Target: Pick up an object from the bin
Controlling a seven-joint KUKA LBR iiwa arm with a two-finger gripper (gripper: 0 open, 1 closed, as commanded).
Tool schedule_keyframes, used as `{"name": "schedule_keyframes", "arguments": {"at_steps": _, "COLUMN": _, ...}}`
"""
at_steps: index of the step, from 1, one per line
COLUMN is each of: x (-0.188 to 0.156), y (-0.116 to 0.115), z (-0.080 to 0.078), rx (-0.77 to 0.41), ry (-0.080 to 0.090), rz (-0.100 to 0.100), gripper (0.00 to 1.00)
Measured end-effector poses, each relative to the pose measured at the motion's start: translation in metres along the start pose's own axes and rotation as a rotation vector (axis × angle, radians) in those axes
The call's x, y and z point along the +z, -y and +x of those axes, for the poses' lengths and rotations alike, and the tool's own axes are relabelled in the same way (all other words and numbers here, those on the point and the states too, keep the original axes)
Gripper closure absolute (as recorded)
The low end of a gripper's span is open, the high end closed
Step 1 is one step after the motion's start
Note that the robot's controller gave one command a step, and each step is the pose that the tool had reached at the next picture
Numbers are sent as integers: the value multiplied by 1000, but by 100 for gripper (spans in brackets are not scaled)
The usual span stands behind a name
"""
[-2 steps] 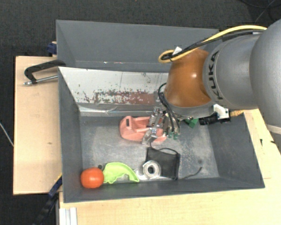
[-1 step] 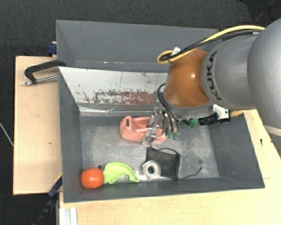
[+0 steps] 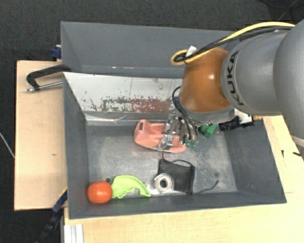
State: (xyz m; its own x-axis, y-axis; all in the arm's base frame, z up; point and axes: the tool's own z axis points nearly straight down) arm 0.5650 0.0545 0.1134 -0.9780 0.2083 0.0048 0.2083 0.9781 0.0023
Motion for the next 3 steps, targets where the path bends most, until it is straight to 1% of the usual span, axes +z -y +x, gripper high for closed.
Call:
{"name": "schedule_keyframes", "arguments": {"at_steps": 1, "x": -23, "y": -2, "z": 4, "rx": 43, "ry": 3, "rz": 2, "gripper": 100}}
{"name": "schedule_keyframes", "arguments": {"at_steps": 2, "x": -50, "y": -5, "z": 6, "rx": 25, "ry": 0, "rz": 3, "gripper": 100}}
{"name": "schedule_keyframes", "arguments": {"at_steps": 3, "x": -99, "y": 1, "z": 6, "rx": 34, "ry": -1, "rz": 3, "gripper": 100}}
